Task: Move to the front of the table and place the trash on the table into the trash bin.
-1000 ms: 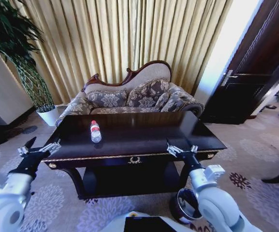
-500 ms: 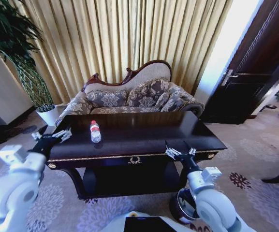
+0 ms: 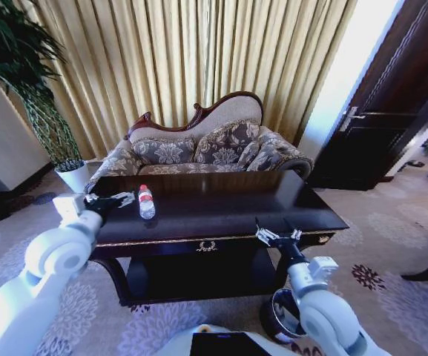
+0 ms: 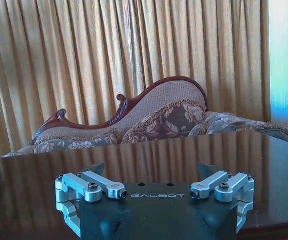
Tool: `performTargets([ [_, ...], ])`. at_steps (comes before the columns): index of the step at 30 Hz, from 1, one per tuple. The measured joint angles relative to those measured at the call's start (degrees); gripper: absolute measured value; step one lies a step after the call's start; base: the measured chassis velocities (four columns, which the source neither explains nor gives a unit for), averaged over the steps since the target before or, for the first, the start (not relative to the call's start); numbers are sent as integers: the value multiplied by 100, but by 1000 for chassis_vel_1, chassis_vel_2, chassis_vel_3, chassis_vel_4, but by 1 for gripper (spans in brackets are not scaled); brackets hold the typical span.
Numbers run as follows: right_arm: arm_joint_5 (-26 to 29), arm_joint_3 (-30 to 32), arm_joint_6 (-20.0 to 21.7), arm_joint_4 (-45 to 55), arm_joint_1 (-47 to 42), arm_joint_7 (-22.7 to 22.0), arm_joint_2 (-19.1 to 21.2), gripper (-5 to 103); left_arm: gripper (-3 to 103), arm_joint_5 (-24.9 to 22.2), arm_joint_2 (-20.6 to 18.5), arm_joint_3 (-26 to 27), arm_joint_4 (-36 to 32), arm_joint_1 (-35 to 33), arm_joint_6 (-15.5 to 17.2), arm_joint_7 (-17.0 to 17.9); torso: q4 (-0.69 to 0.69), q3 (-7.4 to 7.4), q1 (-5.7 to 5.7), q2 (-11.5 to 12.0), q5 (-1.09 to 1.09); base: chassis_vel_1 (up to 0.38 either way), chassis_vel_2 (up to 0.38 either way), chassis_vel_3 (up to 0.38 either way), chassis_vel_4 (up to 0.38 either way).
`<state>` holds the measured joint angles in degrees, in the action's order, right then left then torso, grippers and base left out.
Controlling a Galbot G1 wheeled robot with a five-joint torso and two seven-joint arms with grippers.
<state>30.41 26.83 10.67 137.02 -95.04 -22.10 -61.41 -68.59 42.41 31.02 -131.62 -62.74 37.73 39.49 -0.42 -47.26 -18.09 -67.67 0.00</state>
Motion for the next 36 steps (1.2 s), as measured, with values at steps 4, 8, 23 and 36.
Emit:
performTargets([
  [4, 34, -1, -1, -65, 54, 0, -18, 100, 100, -401, -214, -469, 115, 463, 4, 349, -1, 0, 0, 0, 1, 0, 0, 0, 0],
  [8, 100, 10, -3, -114, 135, 0, -7, 100, 100, -952, -513, -1116, 250, 958, 6, 843, 0, 0, 0, 0, 0, 0, 0, 0, 0],
  [23, 342, 9, -6, -209, 478, -4, 102, 100, 100, -2205, -31, -2382, 403, 1920, -77, 2729, 0, 0, 0, 0, 0, 0, 0, 0, 0],
  [36, 708, 50, -10, -244, 802, -1, 327, 100, 100, -2885, 286, -2725, 671, 2355, -164, 3554, -1, 0, 0, 0, 0, 0, 0, 0, 0],
])
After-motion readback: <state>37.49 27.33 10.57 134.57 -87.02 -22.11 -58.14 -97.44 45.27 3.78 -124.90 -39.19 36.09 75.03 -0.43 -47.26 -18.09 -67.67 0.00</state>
